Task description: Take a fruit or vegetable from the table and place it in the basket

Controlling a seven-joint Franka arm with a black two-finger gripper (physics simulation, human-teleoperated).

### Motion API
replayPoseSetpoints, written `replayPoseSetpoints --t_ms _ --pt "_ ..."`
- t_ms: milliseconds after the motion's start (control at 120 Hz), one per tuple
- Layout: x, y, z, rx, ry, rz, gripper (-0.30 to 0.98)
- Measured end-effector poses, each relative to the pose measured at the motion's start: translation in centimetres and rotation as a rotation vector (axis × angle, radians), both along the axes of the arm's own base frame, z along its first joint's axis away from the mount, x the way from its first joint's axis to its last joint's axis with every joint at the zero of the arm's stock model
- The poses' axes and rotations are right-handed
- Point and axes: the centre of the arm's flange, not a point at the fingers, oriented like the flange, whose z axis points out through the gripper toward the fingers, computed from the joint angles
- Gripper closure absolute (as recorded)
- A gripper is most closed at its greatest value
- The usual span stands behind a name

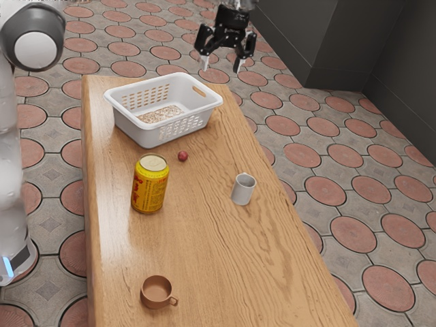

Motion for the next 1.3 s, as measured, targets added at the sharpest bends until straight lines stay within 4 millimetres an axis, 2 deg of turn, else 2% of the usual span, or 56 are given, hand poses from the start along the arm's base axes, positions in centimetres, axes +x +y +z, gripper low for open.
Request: replayPoseSetpoints --t_ms 133,267,367,417,450,500,517,567,583,617,675,817,933,1017,1067,1133,1208,1300 --pt "0.6 -7.6 -0.4 0.059 0.045 0.04 0.0" --pt "-1.7 -15.8 1.8 0.061 0.018 0.023 0.0" --pt "-0.2 -19.6 -1.0 0.066 0.083 0.03 0.0" --pt "0.5 -20.6 -2.3 0.068 0.111 0.046 0.0" --pt "0.5 -20.1 -2.5 0.064 0.117 0.075 0.0" --pt "-2.1 -17.6 -3.7 0.043 0.139 0.127 0.0" --pt "-2.9 -15.9 -4.0 0.032 0.141 0.161 0.0" --pt "-5.8 -7.4 -5.2 -0.007 0.133 0.344 0.0" --pt "-6.9 -5.9 -5.8 -0.017 0.127 0.381 0.0" --pt "-8.4 -4.5 -6.8 -0.029 0.111 0.426 0.0" --pt "-9.0 -3.6 -7.7 -0.04 0.075 0.467 0.0" --pt "-7.6 -2.5 -10.3 -0.042 0.034 0.509 0.0" --pt "-6.9 -3.1 -10.8 -0.046 -0.009 0.426 0.0" --pt "-6.6 -2.2 -11.9 -0.04 -0.018 0.351 0.0" --pt "-6.0 -0.8 -13.4 -0.033 -0.001 0.332 0.0" --pt "-5.8 0.8 -16.8 -0.037 0.035 0.309 0.0" --pt "-5.9 1.2 -19.1 -0.043 0.039 0.262 0.0" --pt "-6.3 1.5 -20.8 -0.057 0.021 0.212 0.0"
